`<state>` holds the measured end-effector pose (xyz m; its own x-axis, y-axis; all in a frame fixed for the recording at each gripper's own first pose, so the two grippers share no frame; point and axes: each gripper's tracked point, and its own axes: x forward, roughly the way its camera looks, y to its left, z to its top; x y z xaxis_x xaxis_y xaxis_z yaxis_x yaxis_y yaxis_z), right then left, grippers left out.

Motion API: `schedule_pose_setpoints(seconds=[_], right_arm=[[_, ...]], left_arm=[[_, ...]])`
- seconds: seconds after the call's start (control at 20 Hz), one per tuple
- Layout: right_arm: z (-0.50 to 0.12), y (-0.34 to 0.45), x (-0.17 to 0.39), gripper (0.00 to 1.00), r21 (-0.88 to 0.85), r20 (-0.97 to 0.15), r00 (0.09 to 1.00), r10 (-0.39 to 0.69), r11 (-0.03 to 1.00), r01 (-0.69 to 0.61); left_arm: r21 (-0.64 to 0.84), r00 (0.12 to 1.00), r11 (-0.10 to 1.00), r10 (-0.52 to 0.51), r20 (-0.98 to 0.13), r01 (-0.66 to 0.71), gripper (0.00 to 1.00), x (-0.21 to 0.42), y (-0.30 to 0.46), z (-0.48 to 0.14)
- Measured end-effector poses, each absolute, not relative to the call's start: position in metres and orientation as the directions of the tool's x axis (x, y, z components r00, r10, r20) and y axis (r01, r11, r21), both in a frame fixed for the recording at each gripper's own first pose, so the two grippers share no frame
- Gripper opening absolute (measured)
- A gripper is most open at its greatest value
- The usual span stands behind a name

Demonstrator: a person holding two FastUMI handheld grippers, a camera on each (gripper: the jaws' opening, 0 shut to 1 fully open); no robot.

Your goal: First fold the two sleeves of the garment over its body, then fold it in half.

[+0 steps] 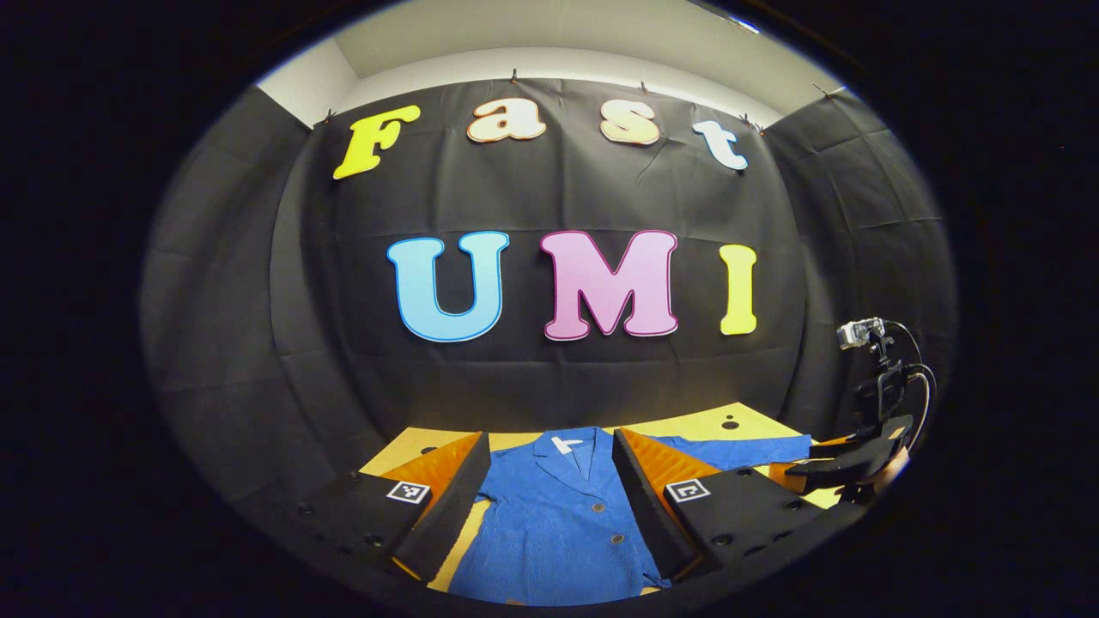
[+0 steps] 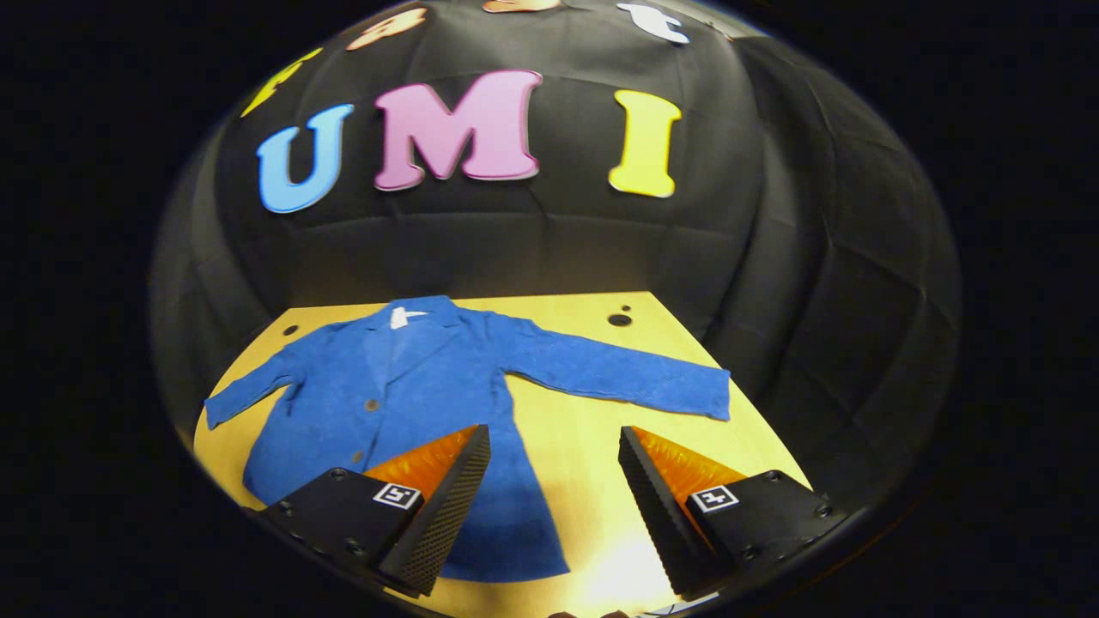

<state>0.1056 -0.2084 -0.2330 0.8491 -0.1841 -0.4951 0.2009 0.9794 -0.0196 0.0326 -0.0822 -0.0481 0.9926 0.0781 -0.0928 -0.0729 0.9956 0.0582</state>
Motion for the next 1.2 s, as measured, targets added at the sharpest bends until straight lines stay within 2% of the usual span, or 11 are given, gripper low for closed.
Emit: schedule_pose_setpoints(seconds=[0.25,0.35,0.5,0.8,1.0,1.05,1.1,1.2], right_arm=[[-0.274,-0.296,0.134,0.98,-0.050,-0.556,0.771,-0.312,0.938,0.343],[-0.286,-0.318,0.150,0.97,-0.016,-0.576,0.758,-0.306,0.931,0.365],[-0.302,-0.371,0.173,0.97,-0.052,-0.599,0.712,-0.365,0.906,0.420],[-0.326,-0.451,0.213,0.98,-0.026,-0.656,0.616,-0.436,0.829,0.559],[-0.351,-0.478,0.223,0.98,-0.005,-0.725,0.541,-0.425,0.789,0.614],[-0.361,-0.479,0.224,1.00,-0.012,-0.750,0.516,-0.413,0.789,0.614],[-0.368,-0.477,0.227,0.97,-0.003,-0.770,0.504,-0.391,0.792,0.610],[-0.382,-0.471,0.230,0.98,0.019,-0.803,0.480,-0.353,0.791,0.612]], left_arm=[[0.071,0.982,0.991,0.119,-0.144,-0.109,0.82,0.051,-0.084,-0.068],[0.090,0.972,0.987,0.146,-0.184,-0.132,0.82,0.057,-0.079,-0.081],[0.102,0.959,0.985,0.162,-0.233,-0.141,0.82,0.064,-0.078,-0.097],[0.102,0.946,0.982,0.182,-0.268,-0.160,0.82,0.079,-0.078,-0.110],[0.131,0.938,0.977,0.197,-0.284,-0.165,0.82,0.089,-0.074,-0.117],[0.132,0.937,0.978,0.196,-0.289,-0.164,0.82,0.091,-0.075,-0.118],[0.134,0.936,0.977,0.197,-0.292,-0.163,0.82,0.093,-0.076,-0.120],[0.146,0.935,0.976,0.198,-0.294,-0.161,0.83,0.096,-0.077,-0.119]])
